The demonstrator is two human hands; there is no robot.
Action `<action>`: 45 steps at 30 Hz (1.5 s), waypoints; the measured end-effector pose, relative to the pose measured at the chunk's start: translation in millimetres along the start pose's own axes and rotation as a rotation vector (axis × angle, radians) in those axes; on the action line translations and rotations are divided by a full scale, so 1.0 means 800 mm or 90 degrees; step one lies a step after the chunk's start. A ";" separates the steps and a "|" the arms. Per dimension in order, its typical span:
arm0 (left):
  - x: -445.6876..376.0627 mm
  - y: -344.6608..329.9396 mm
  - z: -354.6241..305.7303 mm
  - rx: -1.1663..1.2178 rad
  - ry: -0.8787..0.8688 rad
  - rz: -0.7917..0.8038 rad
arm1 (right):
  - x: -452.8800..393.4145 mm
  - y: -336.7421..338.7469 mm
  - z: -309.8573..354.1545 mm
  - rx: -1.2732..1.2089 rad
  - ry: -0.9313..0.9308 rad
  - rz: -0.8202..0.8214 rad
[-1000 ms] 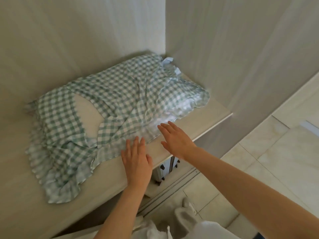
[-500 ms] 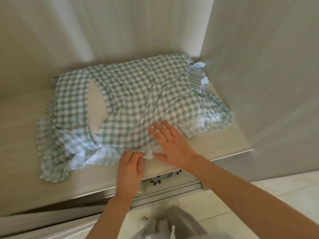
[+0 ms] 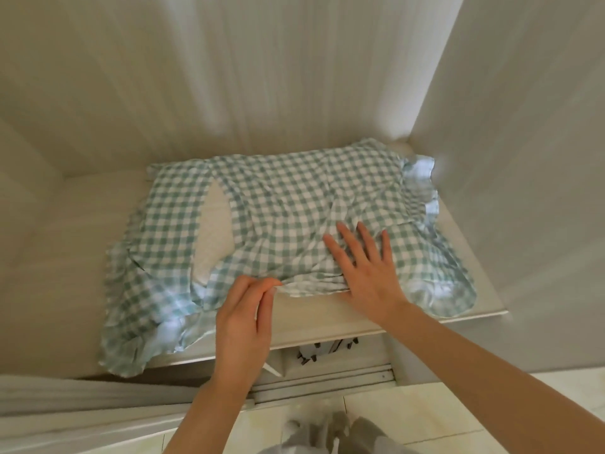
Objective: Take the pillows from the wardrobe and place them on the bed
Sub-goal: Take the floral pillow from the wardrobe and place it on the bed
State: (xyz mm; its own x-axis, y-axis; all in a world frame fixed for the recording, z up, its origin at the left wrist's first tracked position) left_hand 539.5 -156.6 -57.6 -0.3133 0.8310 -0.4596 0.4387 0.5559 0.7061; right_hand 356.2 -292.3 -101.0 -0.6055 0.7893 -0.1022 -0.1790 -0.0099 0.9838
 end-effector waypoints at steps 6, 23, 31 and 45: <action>-0.050 0.024 -0.023 0.060 -0.047 -0.068 | -0.011 0.028 0.010 0.040 0.041 -0.119; -0.085 0.032 -0.043 -0.263 0.108 -0.154 | -0.112 0.255 -0.009 -0.214 0.077 0.043; -0.067 -0.031 -0.106 -0.169 0.330 -0.043 | -0.146 0.237 -0.104 -0.700 -0.175 0.347; 0.009 -0.082 -0.056 -0.081 0.611 -0.005 | -0.072 0.053 -0.147 -0.293 -0.204 0.065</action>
State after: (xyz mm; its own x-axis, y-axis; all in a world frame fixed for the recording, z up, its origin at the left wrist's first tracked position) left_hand 470.7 -188.5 -83.1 -0.8950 0.4263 0.1310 0.3570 0.5087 0.7834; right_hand 292.1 -410.2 -70.7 -0.3849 0.9162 0.1113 -0.4950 -0.3066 0.8130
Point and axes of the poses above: each hand's wrist, its own x-axis away from the middle knuckle, its own y-axis out of the back of the hand, z = x × y, the point moved 1 cm from there along -x, towards the middle knuckle, and after that the axes turned 13 degrees about -x, right-handed, at the moved point
